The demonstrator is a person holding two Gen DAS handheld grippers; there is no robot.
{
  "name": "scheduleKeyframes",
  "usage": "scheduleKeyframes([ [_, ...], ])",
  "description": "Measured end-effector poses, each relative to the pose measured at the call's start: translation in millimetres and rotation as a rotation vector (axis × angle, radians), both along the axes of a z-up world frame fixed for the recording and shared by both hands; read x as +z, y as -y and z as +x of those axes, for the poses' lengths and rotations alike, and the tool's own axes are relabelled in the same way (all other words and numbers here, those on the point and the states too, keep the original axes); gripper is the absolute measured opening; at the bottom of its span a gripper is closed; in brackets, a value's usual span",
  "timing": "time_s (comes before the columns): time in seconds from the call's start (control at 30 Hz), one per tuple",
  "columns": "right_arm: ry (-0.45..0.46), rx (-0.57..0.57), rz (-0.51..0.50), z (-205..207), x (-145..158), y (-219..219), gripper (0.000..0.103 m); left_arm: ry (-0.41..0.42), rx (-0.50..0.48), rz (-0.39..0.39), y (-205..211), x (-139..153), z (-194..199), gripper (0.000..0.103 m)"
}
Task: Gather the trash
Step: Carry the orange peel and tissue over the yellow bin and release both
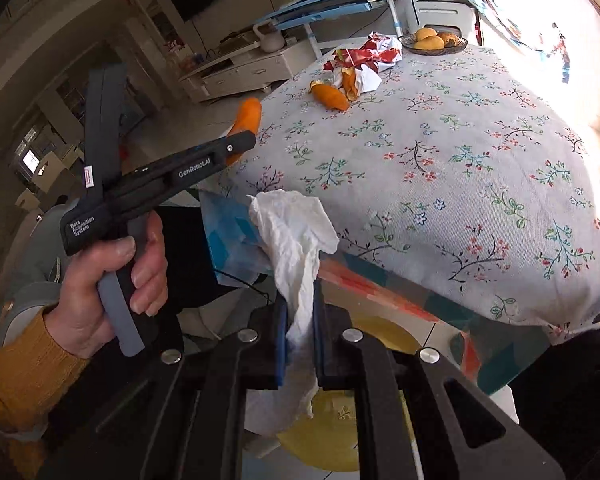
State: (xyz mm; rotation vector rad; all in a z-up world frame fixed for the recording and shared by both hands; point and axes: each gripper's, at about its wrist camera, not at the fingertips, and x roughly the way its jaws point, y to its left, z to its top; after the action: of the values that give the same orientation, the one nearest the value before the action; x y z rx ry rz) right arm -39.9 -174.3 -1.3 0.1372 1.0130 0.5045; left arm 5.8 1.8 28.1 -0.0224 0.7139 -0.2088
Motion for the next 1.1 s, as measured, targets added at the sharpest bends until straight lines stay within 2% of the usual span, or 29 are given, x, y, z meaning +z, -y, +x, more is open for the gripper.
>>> scheduleKeyframes([
  [0.23,-0.144,0.105,-0.169,-4.7,-38.1,-31.3,0.014,0.007,-0.011,0.001,0.9,2.2,-13.1,0.018],
  [0.27,-0.154,0.103,-0.179,-3.8,-41.0,-31.1,0.02,0.006,-0.013,0.0,1.1,2.0,-15.5,0.018],
  [0.3,-0.152,0.093,-0.184,-3.2,-41.2,-30.1,0.031,0.003,-0.017,0.0,1.4,1.4,-17.2,0.018],
  [0.37,-0.135,0.067,-0.167,-1.3,-37.6,-24.5,0.043,-0.002,-0.03,0.006,4.1,0.0,-21.8,0.018],
  [0.5,-0.102,-0.023,-0.127,1.3,-29.5,-8.2,0.053,-0.019,-0.087,0.022,14.6,-4.6,-31.1,0.018],
  [0.53,-0.082,-0.057,-0.101,-0.6,-24.6,-1.6,0.053,-0.027,-0.11,0.028,18.6,-6.3,-33.5,0.018],
  [0.6,-0.03,-0.145,-0.039,-1.5,-12.1,16.8,0.065,-0.06,-0.175,0.047,29.8,-12.4,-38.7,0.018],
  [0.67,0.025,-0.251,0.029,-2.2,0.4,39.5,0.069,-0.105,-0.265,0.083,44.6,-22.4,-46.9,0.018],
  [0.8,0.075,-0.43,0.124,-1.6,13.5,76.9,0.07,-0.195,-0.496,0.198,82.6,-49.6,-74.8,0.018],
  [0.93,0.107,-0.49,0.137,2.5,22.5,89.8,0.072,-0.319,-0.707,0.325,112.4,-82.7,-105.7,0.018],
  [1.0,0.116,-0.492,0.13,6.4,24.5,89.6,0.075,-0.336,-0.749,0.38,119.0,-91.0,-115.3,0.02],
  [1.03,0.121,-0.493,0.126,7.7,26.4,90.3,0.076,-0.344,-0.758,0.381,119.6,-91.5,-116.6,0.021],
  [1.07,0.125,-0.493,0.119,10.3,28.4,90.0,0.076,-0.339,-0.751,0.375,118.3,-89.8,-116.0,0.027],
  [1.1,0.128,-0.493,0.114,13.3,30.3,89.8,0.077,-0.329,-0.731,0.364,115.4,-86.9,-113.6,0.038],
])
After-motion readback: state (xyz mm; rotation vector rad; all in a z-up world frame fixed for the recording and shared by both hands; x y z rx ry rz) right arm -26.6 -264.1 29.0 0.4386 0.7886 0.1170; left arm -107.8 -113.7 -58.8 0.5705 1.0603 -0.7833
